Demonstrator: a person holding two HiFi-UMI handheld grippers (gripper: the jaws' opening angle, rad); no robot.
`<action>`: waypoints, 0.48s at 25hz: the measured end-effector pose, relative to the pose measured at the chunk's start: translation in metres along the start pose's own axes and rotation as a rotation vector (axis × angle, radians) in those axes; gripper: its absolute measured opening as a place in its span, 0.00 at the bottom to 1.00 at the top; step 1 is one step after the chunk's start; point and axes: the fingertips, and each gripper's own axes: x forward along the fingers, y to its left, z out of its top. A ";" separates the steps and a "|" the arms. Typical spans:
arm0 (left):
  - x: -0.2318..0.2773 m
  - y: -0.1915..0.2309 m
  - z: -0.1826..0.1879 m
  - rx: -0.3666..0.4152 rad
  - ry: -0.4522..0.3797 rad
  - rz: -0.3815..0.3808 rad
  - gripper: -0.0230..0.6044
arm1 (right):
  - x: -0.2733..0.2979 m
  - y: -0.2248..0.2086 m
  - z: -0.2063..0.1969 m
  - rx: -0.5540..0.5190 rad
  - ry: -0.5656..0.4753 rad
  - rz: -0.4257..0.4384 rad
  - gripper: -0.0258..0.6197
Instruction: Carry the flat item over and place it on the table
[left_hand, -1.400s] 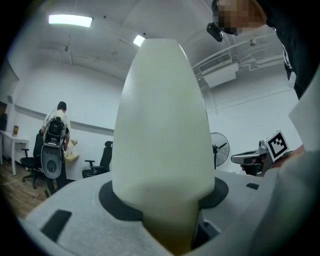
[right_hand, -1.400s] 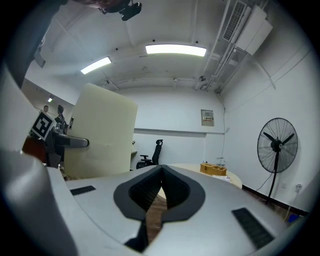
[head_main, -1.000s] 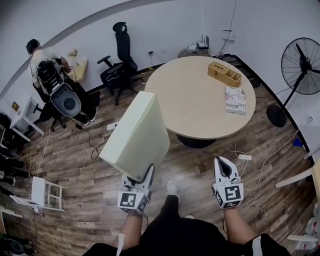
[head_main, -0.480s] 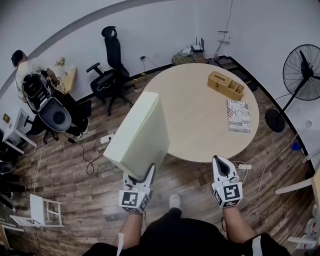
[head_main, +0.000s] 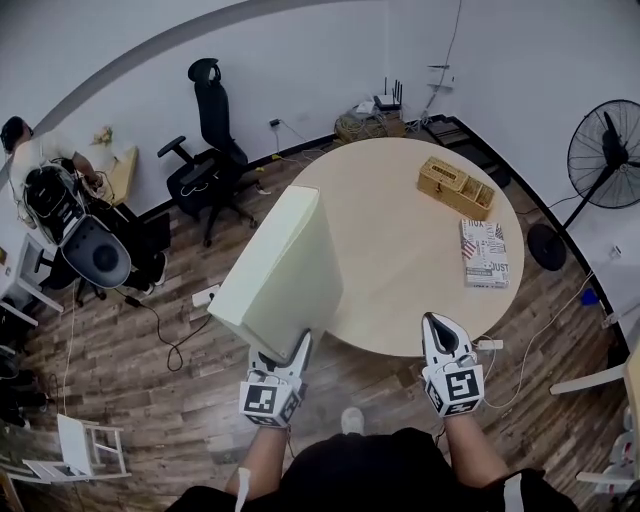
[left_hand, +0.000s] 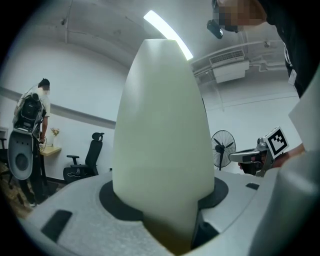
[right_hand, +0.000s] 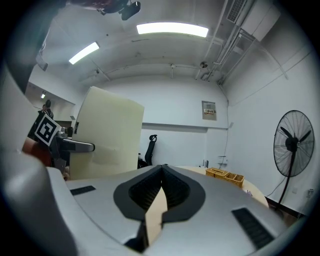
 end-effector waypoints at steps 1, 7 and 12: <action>0.007 0.002 0.000 -0.005 0.001 -0.007 0.44 | 0.005 -0.002 0.000 0.002 0.001 -0.005 0.04; 0.041 0.005 -0.008 -0.102 0.008 -0.045 0.44 | 0.024 -0.022 -0.013 0.019 0.029 -0.031 0.04; 0.071 0.005 -0.023 -0.270 0.022 -0.062 0.44 | 0.041 -0.047 -0.017 0.034 0.030 -0.035 0.04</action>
